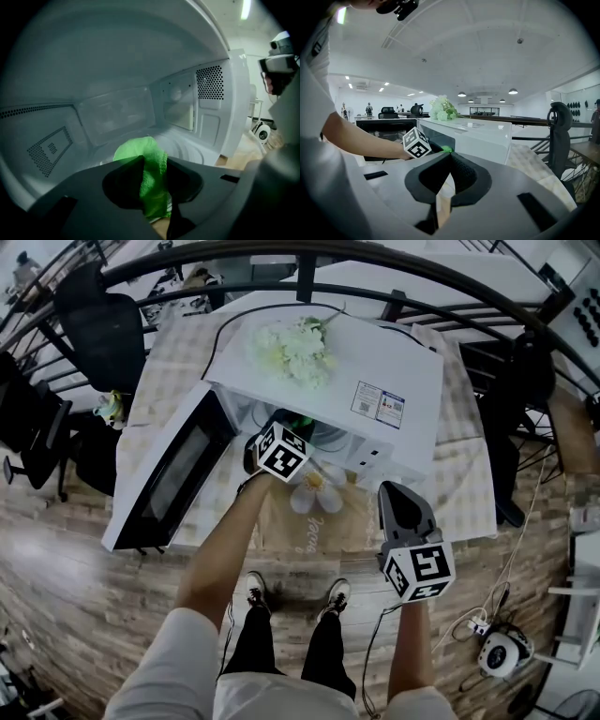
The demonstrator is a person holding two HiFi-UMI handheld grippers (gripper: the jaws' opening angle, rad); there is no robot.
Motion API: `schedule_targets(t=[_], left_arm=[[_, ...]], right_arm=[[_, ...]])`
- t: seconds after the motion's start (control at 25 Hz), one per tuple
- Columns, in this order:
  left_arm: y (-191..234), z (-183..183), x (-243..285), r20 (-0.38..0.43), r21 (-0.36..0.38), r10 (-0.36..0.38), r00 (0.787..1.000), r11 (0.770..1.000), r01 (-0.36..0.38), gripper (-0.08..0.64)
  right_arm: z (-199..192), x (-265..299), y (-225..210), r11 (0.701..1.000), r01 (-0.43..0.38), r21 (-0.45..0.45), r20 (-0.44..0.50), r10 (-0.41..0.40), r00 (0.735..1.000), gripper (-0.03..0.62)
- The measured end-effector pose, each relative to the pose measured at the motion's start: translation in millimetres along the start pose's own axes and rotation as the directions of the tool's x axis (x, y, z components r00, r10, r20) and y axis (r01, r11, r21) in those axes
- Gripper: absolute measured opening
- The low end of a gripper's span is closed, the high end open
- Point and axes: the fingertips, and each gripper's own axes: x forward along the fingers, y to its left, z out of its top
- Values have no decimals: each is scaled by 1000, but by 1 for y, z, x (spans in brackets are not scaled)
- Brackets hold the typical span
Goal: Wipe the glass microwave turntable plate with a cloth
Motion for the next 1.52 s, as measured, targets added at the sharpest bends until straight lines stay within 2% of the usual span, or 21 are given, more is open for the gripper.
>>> schedule_targets(t=[0.2, 0.36, 0.44, 0.52, 0.6, 0.72, 0.76, 0.84, 0.96, 1.16, 1.36, 1.44, 1.52], left_arm=[[-48, 20, 11, 14, 48, -103, 995, 994, 102, 114], [-84, 39, 16, 61, 55, -237, 970, 971, 234, 114], [-78, 43, 13, 90, 49, -234, 968, 972, 230, 114], [-51, 42, 9, 114, 54, -147, 983, 988, 142, 115], [-11, 36, 5, 109, 71, -3, 994, 997, -5, 115], [52, 13, -1, 39, 74, 202, 979, 976, -204, 115], [69, 4, -1, 3, 58, 243, 970, 968, -242, 115], [88, -11, 3, -59, 17, 260, 964, 966, -259, 117], [81, -14, 9, -67, 9, 192, 979, 981, -192, 116], [35, -3, 9, -14, 53, 51, 999, 997, -51, 114], [-19, 10, 9, 10, 111, -69, 998, 992, 68, 114], [-43, 18, 9, 10, 135, -131, 991, 983, 128, 114], [-65, 24, 7, 18, 126, -188, 982, 975, 185, 114]], right_arm=[[-3, 1, -1, 1000, 6, 9, -2, -6, 1000, 14], [-5, 2, -3, 1000, 6, 8, -12, -6, 1000, 14], [-4, 3, -3, 1000, 5, 5, -13, -5, 1000, 15], [-3, 3, -4, 1000, 6, 3, -12, -6, 1000, 14], [-2, 5, -6, 1000, 7, 2, -11, -7, 1000, 15], [-5, 8, -5, 1000, -1, 2, -13, 1, 1000, 14], [-6, 9, -5, 1000, -6, 0, -15, 6, 1000, 15], [-9, 12, -3, 1000, -13, -3, -20, 13, 1000, 14], [-9, 15, -2, 1000, -10, 2, -24, 10, 1000, 14], [-3, 13, 0, 1000, -8, 3, -15, 8, 1000, 15], [5, 6, 1, 1000, -4, -5, -3, 4, 1000, 15], [9, 1, 0, 1000, 0, -9, -2, 0, 1000, 14], [13, -5, 0, 1000, 6, -15, -3, -6, 1000, 14]])
